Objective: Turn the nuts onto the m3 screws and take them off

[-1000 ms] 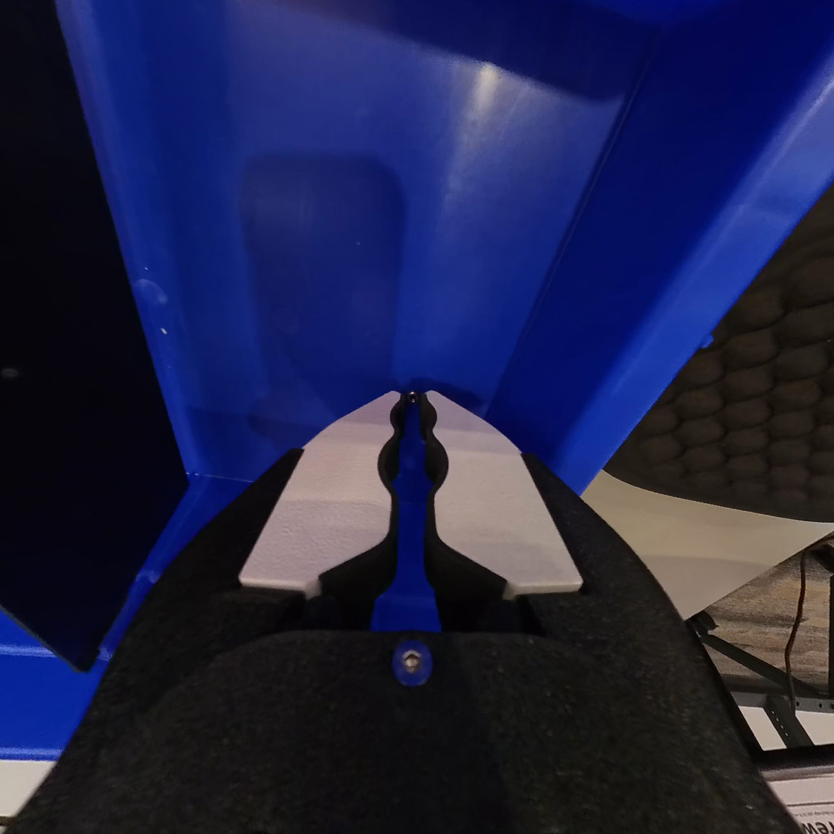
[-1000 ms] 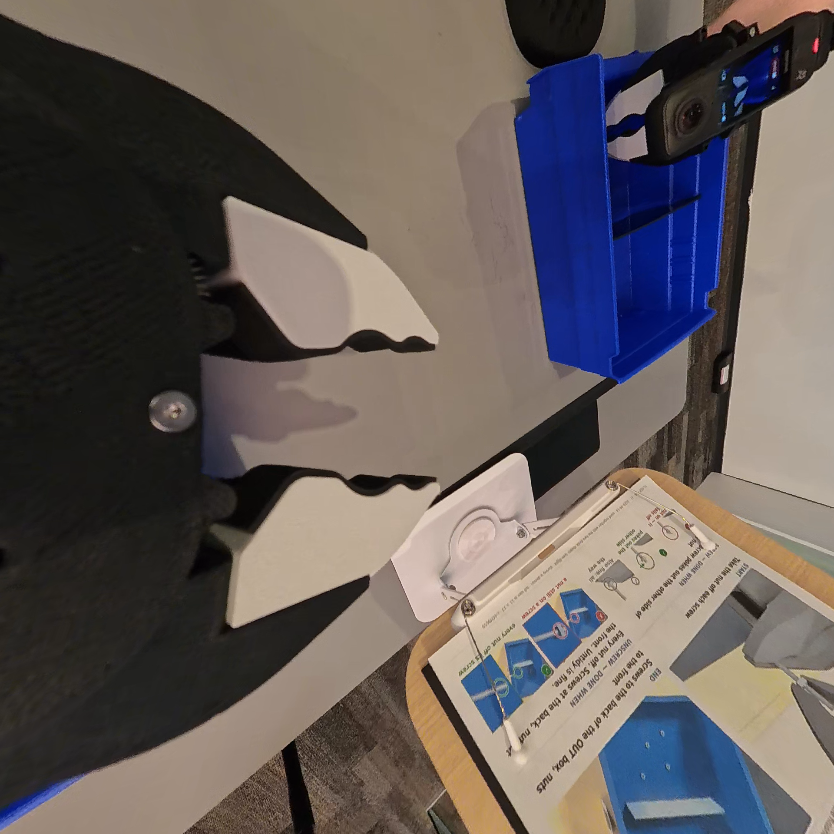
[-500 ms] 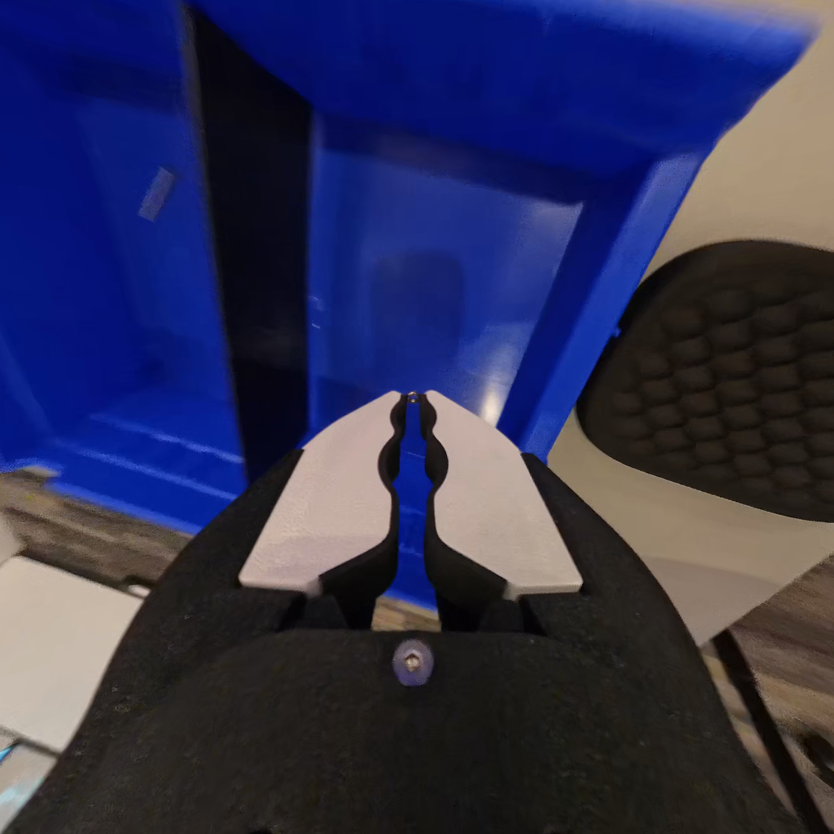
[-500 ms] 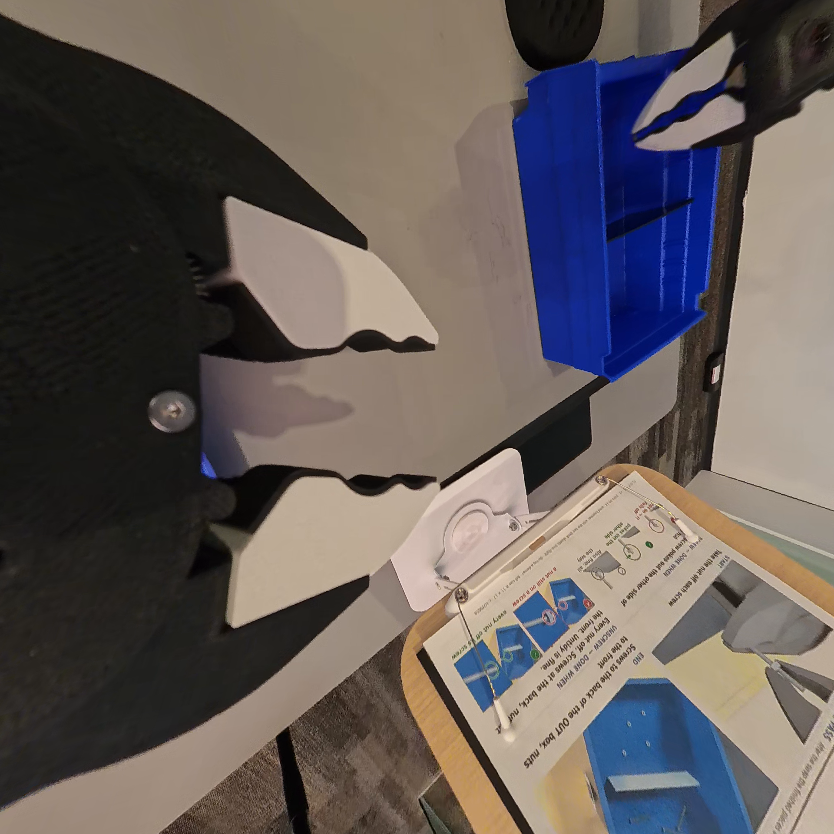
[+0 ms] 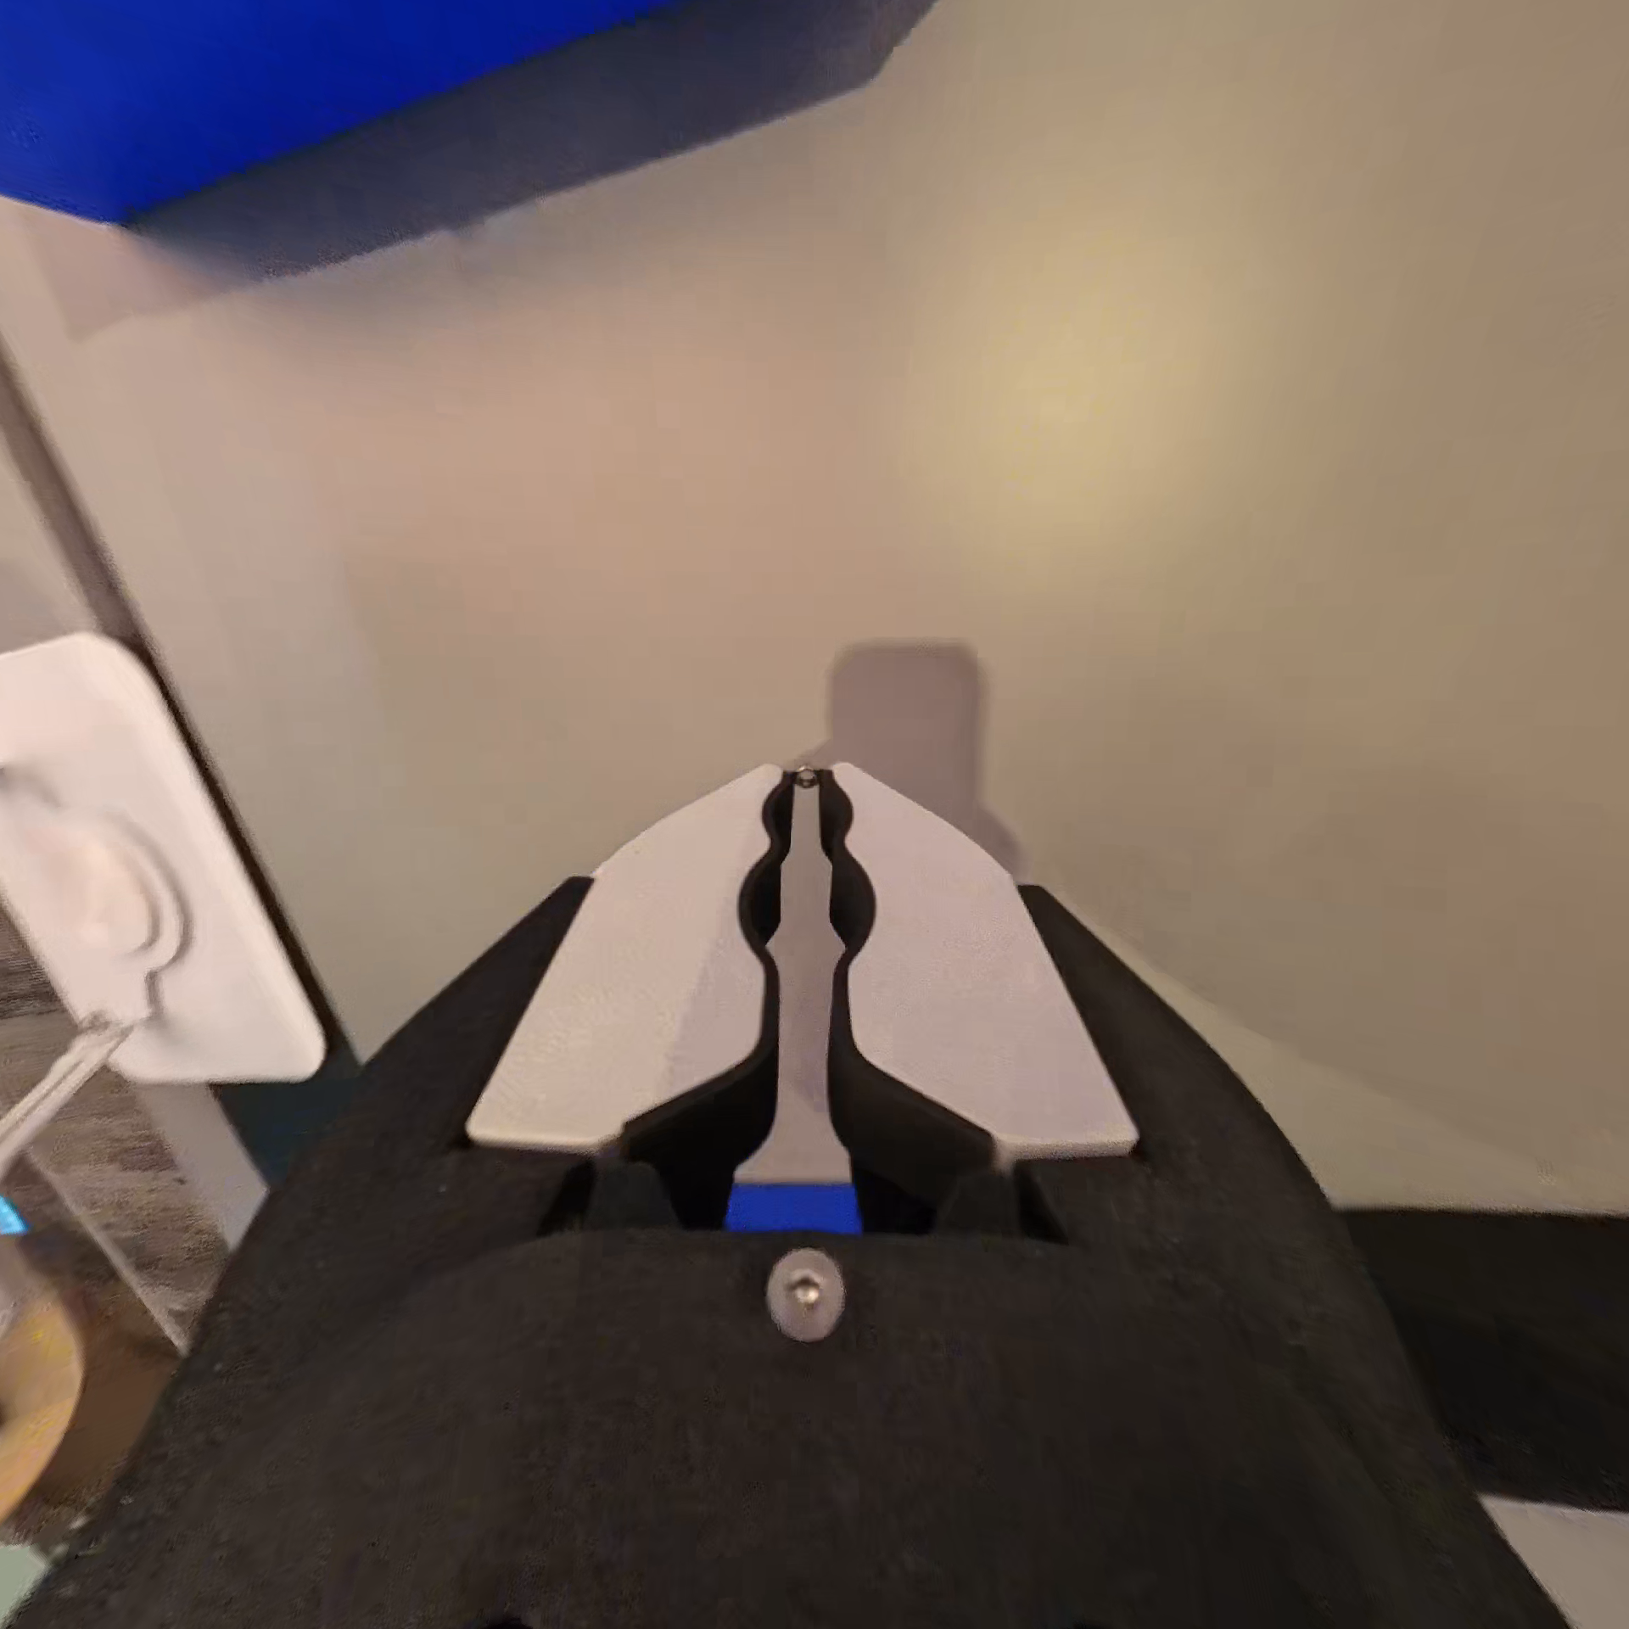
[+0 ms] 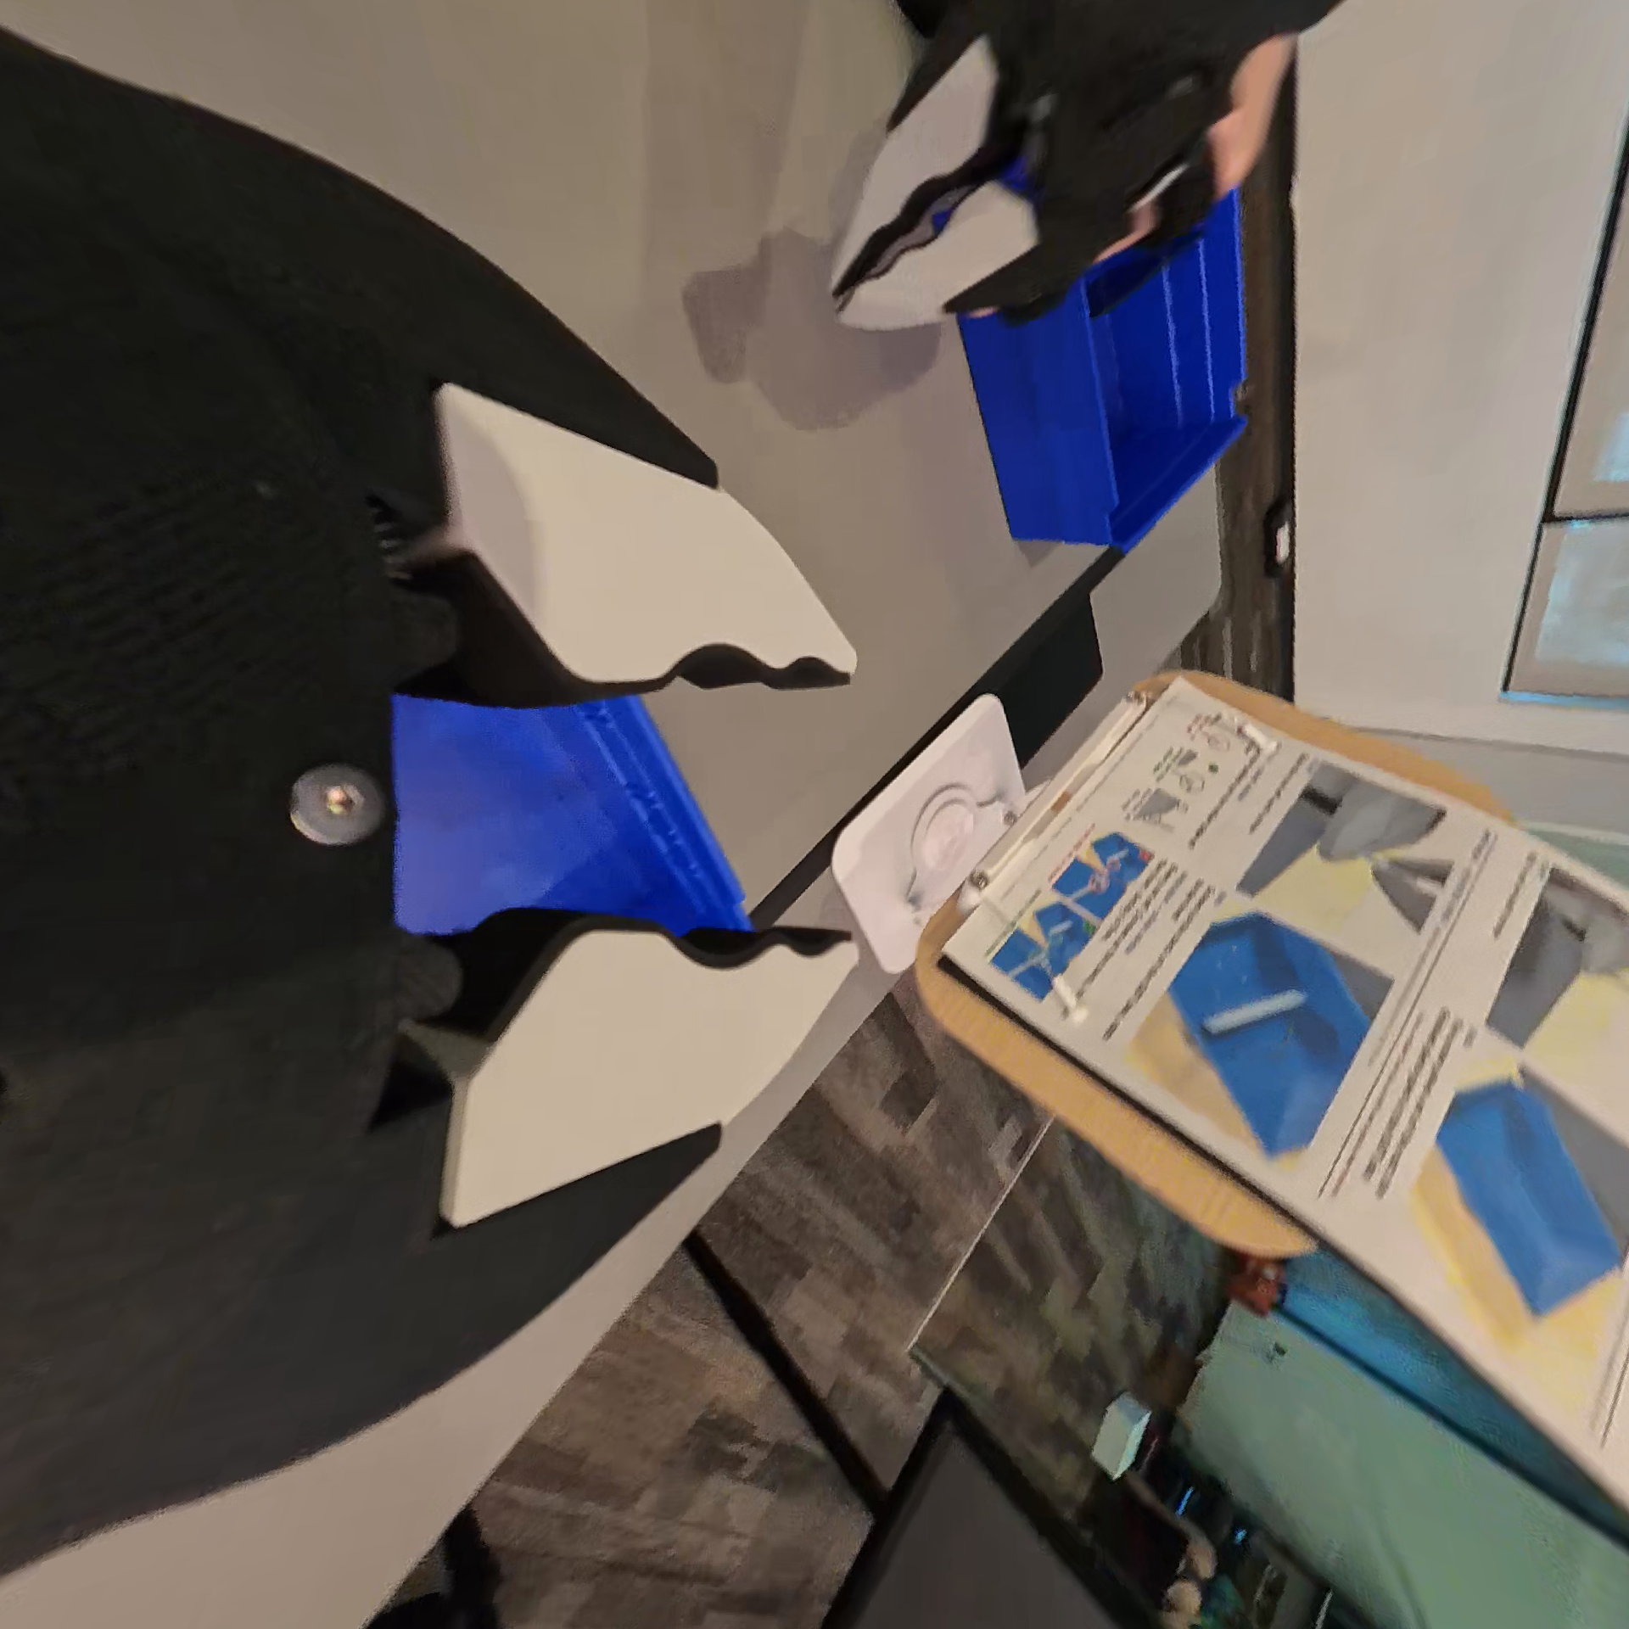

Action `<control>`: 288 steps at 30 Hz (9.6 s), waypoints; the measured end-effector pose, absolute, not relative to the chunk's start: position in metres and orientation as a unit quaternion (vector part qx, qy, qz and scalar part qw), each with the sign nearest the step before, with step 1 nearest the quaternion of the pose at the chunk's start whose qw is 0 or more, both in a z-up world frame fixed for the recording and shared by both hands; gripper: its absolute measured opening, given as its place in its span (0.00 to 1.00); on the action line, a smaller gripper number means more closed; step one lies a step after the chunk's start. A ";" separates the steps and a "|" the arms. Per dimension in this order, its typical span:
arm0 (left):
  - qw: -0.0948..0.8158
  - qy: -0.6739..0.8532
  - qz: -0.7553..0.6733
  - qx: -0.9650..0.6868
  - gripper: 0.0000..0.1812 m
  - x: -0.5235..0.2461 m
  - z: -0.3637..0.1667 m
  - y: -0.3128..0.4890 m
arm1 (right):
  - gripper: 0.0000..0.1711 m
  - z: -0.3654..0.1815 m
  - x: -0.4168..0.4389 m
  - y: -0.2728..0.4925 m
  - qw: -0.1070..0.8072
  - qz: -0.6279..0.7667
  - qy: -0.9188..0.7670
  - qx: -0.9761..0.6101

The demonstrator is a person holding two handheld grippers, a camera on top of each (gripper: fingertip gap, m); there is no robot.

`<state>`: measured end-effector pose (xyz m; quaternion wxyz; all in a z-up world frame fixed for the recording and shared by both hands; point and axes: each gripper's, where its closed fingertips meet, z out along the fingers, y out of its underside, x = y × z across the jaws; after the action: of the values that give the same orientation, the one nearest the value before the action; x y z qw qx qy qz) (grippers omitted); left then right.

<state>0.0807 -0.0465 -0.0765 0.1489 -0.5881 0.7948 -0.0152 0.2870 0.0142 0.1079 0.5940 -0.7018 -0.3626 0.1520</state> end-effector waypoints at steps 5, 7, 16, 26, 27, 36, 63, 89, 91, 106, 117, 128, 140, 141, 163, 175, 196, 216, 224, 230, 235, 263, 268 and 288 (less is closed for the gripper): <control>0.097 0.800 -0.008 -0.593 0.03 0.120 -0.129 -0.033 | 0.31 0.110 0.321 0.013 0.604 0.140 -0.331 -0.711; 0.091 0.801 0.005 -0.592 0.03 0.129 -0.140 -0.028 | 0.31 0.108 0.323 0.014 0.600 0.139 -0.334 -0.714; 0.048 0.801 0.019 -0.596 0.03 0.135 -0.162 -0.024 | 0.31 0.092 0.316 0.020 0.571 0.127 -0.359 -0.727; 0.102 0.761 -0.041 -0.640 0.12 0.133 -0.123 -0.019 | 0.29 0.100 0.308 0.018 0.583 0.128 -0.368 -0.713; 0.122 0.750 -0.044 -0.648 0.12 0.126 -0.107 -0.013 | 0.29 0.101 0.307 0.018 0.586 0.131 -0.367 -0.710; 0.194 0.563 0.076 -0.800 0.12 -0.091 -0.009 0.092 | 0.29 0.124 0.300 0.018 0.630 0.172 -0.344 -0.675; 0.069 0.696 -0.016 -0.714 0.06 -0.169 -0.157 0.126 | 0.30 0.049 0.247 0.057 0.528 0.227 -0.387 -0.721; 0.476 0.422 -0.365 -0.680 0.01 0.006 0.088 0.030 | 0.30 0.092 0.118 -0.004 0.545 0.395 -0.432 -0.600; 0.495 0.418 -0.392 -0.653 0.01 0.032 0.099 0.008 | 0.32 0.103 0.096 -0.024 0.542 0.436 -0.429 -0.577; 0.488 0.436 -0.464 -0.597 0.01 0.090 0.092 -0.041 | 0.02 0.080 0.068 -0.041 0.501 0.452 -0.478 -0.562; 0.234 0.330 -0.609 -0.682 0.06 0.072 0.049 -0.052 | 0.02 0.041 0.076 -0.029 0.652 0.020 -0.670 -0.354; 0.130 0.258 -0.671 -0.683 0.11 0.072 0.028 -0.052 | 0.02 0.023 0.060 -0.037 0.656 -0.165 -0.695 -0.244; 0.077 0.262 -0.674 -0.686 0.09 0.078 0.010 -0.058 | 0.02 0.020 0.058 -0.035 0.659 -0.212 -0.689 -0.214; 0.073 0.259 -0.679 -0.684 0.09 0.078 0.010 -0.058 | 0.02 0.019 0.058 -0.035 0.658 -0.214 -0.689 -0.214; 0.046 0.262 -0.707 -0.655 0.01 0.078 0.010 -0.062 | 0.04 0.023 0.059 -0.036 0.665 -0.237 -0.681 -0.195; 0.089 0.290 -0.690 -0.657 0.01 0.077 0.013 -0.060 | 0.04 0.028 0.058 -0.034 0.676 -0.262 -0.664 -0.186; 0.506 0.434 -0.406 -0.625 0.01 0.023 0.084 -0.029 | 0.17 -0.035 0.110 0.011 0.405 0.120 -0.622 -0.659; 0.529 0.423 -0.394 -0.622 0.01 0.001 0.109 -0.033 | 0.09 -0.150 0.128 -0.028 0.105 -0.008 -0.738 -0.667; 0.512 0.432 -0.395 -0.629 0.01 0.007 0.100 -0.033 | 0.08 -0.161 0.131 -0.027 0.085 0.003 -0.731 -0.677; 0.503 0.431 -0.398 -0.635 0.01 0.009 0.097 -0.032 | 0.06 -0.163 0.131 -0.027 0.076 0.027 -0.718 -0.691; 0.485 0.426 -0.424 -0.635 0.01 0.012 0.096 -0.035 | 0.04 -0.164 0.131 -0.029 0.064 0.055 -0.704 -0.705; 0.345 0.540 -0.347 -0.685 0.01 0.071 -0.019 -0.037 | 0.03 -0.011 0.112 -0.064 0.327 0.219 -0.716 -0.576; 0.333 0.611 -0.314 -0.646 0.01 0.091 -0.037 -0.062 | 0.03 0.012 0.109 -0.070 0.360 0.266 -0.698 -0.559; 0.347 0.665 -0.250 -0.612 0.01 0.100 -0.042 -0.078 | 0.04 -0.011 0.100 -0.082 0.307 0.264 -0.726 -0.556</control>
<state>0.0999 -0.0777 -0.0419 0.3466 -0.6124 0.6651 -0.2501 0.1001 -0.0816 -0.0111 0.3066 -0.5565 -0.7255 0.2644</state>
